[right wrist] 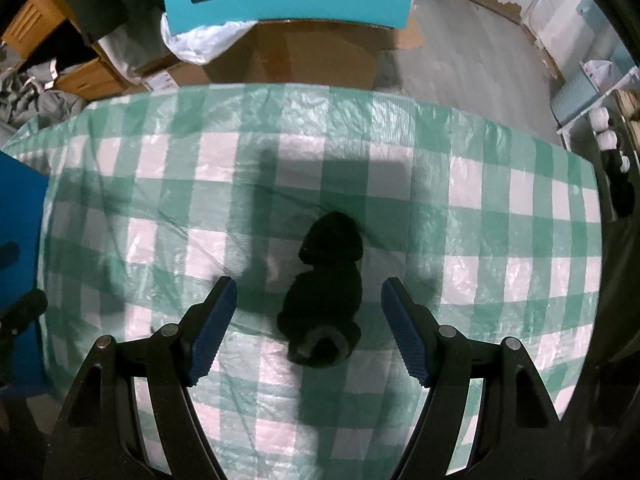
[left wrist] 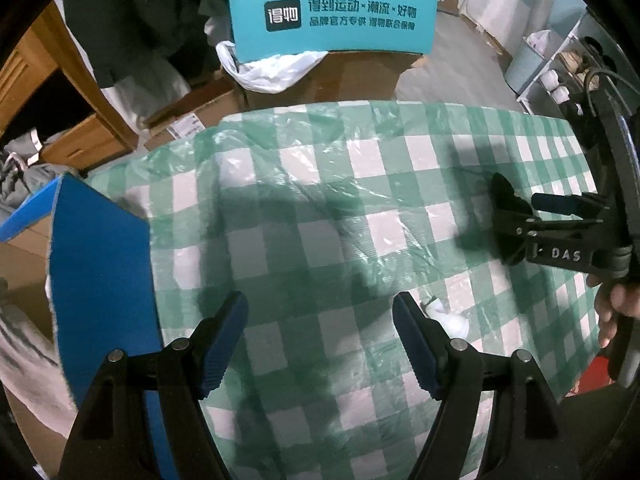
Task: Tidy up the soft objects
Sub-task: 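Lower the right tool onto the black plush item while the left tool lowers to the white scrap, then close the right tool on the black plush item while the left tool closes on the white scrap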
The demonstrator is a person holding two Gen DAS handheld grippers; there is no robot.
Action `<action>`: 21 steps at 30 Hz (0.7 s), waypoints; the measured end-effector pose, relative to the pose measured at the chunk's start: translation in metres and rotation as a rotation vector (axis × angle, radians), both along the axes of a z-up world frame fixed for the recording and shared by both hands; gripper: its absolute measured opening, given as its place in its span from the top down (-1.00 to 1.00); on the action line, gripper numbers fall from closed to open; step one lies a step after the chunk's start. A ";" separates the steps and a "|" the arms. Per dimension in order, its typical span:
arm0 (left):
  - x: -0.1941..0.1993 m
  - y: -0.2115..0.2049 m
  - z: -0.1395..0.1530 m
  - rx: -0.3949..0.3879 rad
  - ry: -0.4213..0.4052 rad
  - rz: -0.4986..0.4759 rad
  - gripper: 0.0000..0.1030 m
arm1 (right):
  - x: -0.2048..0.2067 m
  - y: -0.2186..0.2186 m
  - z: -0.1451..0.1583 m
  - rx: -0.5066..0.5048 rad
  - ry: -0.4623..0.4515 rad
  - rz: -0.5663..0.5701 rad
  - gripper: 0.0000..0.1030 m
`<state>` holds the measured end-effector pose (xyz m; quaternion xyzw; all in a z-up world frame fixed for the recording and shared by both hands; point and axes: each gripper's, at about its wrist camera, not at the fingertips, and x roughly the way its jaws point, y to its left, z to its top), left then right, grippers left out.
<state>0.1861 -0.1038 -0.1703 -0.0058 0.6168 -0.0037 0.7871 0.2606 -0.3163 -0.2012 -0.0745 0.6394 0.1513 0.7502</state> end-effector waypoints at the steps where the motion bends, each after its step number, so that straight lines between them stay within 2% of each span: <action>1: 0.001 -0.002 -0.002 0.000 0.003 0.000 -0.49 | 0.000 0.000 0.000 0.000 0.000 0.000 -0.43; 13: 0.010 -0.027 -0.020 -0.025 0.057 -0.023 -0.49 | 0.001 -0.003 -0.020 -0.022 0.003 0.010 -0.41; 18: 0.009 -0.040 -0.024 -0.033 0.076 -0.043 -0.49 | -0.005 -0.002 -0.023 -0.037 -0.017 0.042 0.16; 21: 0.007 -0.049 -0.026 -0.044 0.088 -0.054 -0.49 | -0.007 -0.004 -0.021 -0.013 0.001 0.047 0.17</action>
